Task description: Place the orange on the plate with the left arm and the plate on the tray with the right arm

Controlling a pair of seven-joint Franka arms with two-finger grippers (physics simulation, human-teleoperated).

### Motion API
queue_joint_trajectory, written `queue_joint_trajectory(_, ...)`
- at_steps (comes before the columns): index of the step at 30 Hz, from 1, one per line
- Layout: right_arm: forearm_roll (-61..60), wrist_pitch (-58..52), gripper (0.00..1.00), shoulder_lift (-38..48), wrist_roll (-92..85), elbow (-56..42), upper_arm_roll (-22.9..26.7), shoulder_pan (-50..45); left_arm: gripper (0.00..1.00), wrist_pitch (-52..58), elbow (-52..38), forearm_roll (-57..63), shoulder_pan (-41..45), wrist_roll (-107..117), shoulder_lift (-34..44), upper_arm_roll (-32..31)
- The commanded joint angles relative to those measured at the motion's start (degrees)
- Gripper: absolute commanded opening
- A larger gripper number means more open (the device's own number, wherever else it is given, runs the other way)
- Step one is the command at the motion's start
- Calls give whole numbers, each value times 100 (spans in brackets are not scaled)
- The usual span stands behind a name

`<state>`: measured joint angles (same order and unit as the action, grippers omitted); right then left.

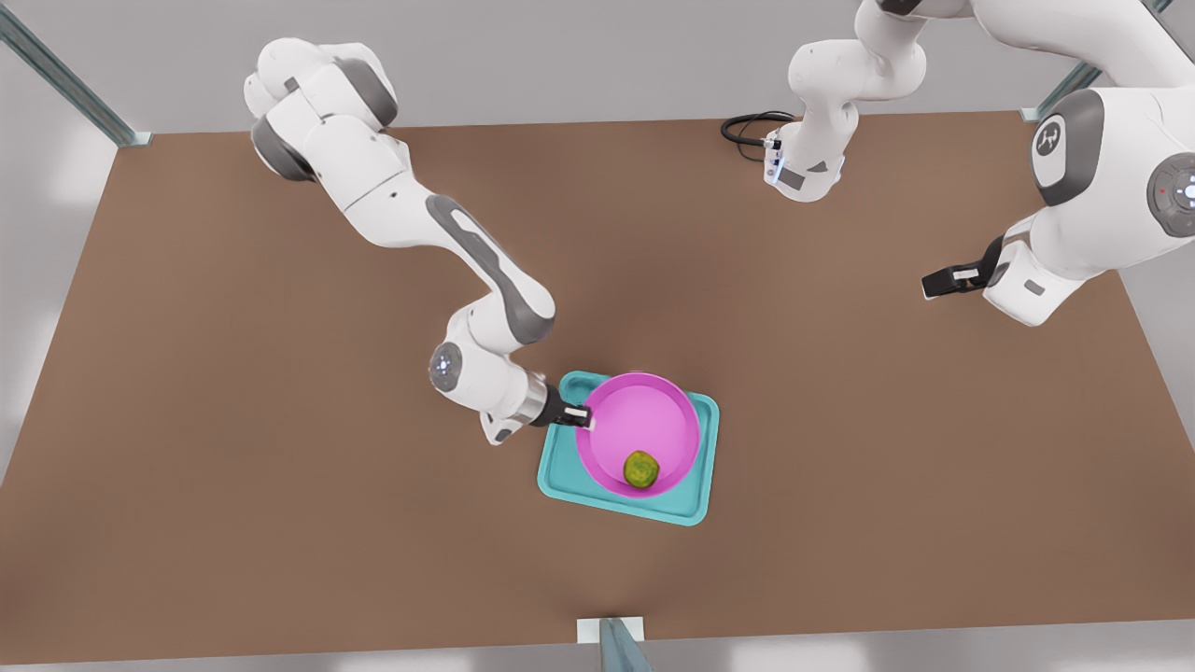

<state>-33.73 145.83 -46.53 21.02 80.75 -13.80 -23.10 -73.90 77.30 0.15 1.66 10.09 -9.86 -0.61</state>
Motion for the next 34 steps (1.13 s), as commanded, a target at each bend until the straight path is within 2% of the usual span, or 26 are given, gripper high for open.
queue_joint_trajectory(1, 68, 59, 21, -216, -115, -288, 17, -19, 100, 7, -5, 3, -8, -16, -7, 0)
queue_joint_trajectory(11, 60, 7, 21, -181, -142, -147, 17, 16, 100, 25, -31, 47, -8, -16, -60, 26)
queue_joint_trajectory(12, 60, 7, 100, -180, -124, -147, 17, 25, 100, 34, -31, 47, -8, -16, -60, 35)
queue_joint_trajectory(18, 77, -55, 100, 56, -116, 45, 35, 226, 100, 218, -31, -6, 1, -16, 2, 26)
queue_joint_trajectory(20, 1014, -1658, 100, 627, -396, 55, 649, 604, 100, 535, -49, -304, 1, -25, 28, 35)
queue_joint_trajectory(21, 2244, -3345, 100, 970, -790, -331, 764, 1130, 100, 710, -49, -445, 9, -42, 37, 26)
queue_joint_trajectory(22, 3162, -5360, 100, 1173, -1951, -1130, 800, 1930, 100, 605, -49, -648, 9, -350, -51, -18)
queue_joint_trajectory(23, 3381, -6742, 100, 1138, -2734, -2212, 808, 2608, 100, 386, -49, -665, 1, -376, -77, -18)
queue_joint_trajectory(24, 3706, -7006, 100, 1208, -3191, -2485, 843, 2881, 100, 420, -49, -709, -17, -394, -138, 35)
queue_joint_trajectory(25, 4023, -7463, 100, 1647, -3368, -2591, 826, 2855, 100, 394, -145, -665, -8, -394, -226, 26)
queue_joint_trajectory(26, 4129, -7675, 100, 2235, -3376, -2521, 799, 2846, 100, 429, -356, -700, -8, -394, -358, 35)
queue_joint_trajectory(28, 4085, -7254, 100, 3826, -3341, -869, 773, 2890, 100, 447, -356, -674, -17, -464, -429, 26)
queue_joint_trajectory(32, 4067, -7069, 100, 4126, -3324, -411, 773, 2881, 100, 798, -365, -595, -8, -790, -701, 61)
queue_joint_trajectory(33, 4067, -7025, 100, 4135, -3324, -402, 773, 2881, 100, 842, -374, -621, -17, -913, -719, 316)
queue_joint_trajectory(34, 4067, -7025, 100, 4135, -3324, -402, 773, 2873, 100, 851, -470, -612, -8, -904, -736, 316)
